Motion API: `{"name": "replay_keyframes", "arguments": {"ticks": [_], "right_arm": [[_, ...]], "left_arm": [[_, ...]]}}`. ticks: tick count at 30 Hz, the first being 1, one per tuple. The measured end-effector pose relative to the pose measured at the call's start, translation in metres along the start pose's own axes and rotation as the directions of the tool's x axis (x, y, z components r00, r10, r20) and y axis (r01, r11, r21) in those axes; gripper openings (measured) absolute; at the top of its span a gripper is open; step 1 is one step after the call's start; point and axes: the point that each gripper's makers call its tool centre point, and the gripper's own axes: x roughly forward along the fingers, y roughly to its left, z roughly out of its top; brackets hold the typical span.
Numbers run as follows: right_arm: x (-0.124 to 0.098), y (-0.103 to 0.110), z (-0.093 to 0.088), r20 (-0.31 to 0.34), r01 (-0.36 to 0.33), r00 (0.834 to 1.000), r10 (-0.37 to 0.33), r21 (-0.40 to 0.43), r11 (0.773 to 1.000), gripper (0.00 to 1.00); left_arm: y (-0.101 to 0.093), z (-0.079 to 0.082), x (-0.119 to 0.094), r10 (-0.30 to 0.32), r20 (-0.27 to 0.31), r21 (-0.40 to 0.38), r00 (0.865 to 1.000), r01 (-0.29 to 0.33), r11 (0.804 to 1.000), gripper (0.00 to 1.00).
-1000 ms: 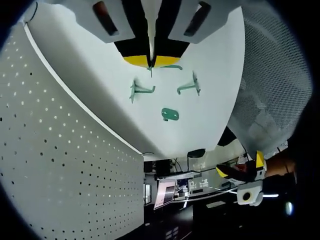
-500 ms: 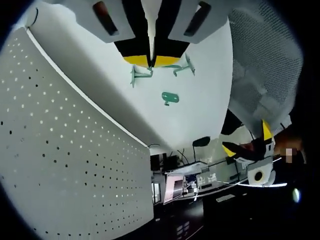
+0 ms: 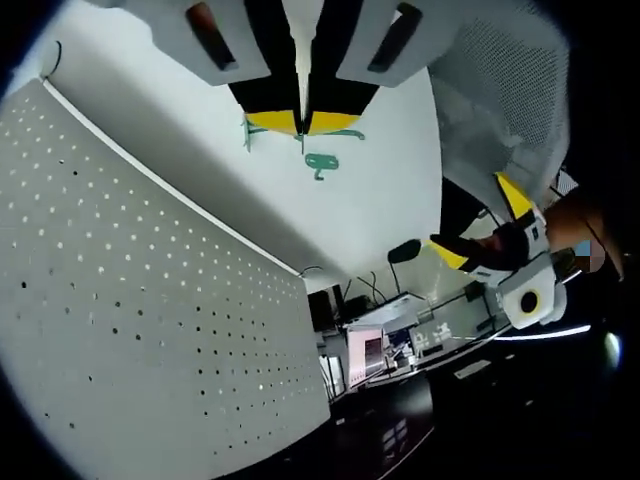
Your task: Insert the hook assembly into the mounting plate slot until the hook locks in place.
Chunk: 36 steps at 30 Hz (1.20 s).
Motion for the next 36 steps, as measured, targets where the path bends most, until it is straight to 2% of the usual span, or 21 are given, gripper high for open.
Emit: {"name": "replay_keyframes", "arguments": {"ticks": [13,20,36], "right_arm": [[-0.007,0.017,0.013,0.006,0.017,1.0,-0.017,0.028,0.999,0.0],[-0.011,0.024,0.018,0.021,0.025,0.999,-0.026,0.051,0.998,0.0],[-0.016,0.035,0.025,0.036,0.045,0.998,-0.05,0.135,0.99,0.0]], "left_arm": [[-0.008,0.008,0.033,-0.042,-0.014,0.075,0.999,0.043,0.996,0.39],[-0.01,0.01,0.046,-0.041,-0.019,0.098,0.999,0.043,0.994,0.36],[-0.005,0.013,0.065,0.008,-0.014,0.146,1.0,-0.006,0.989,0.28]]}}
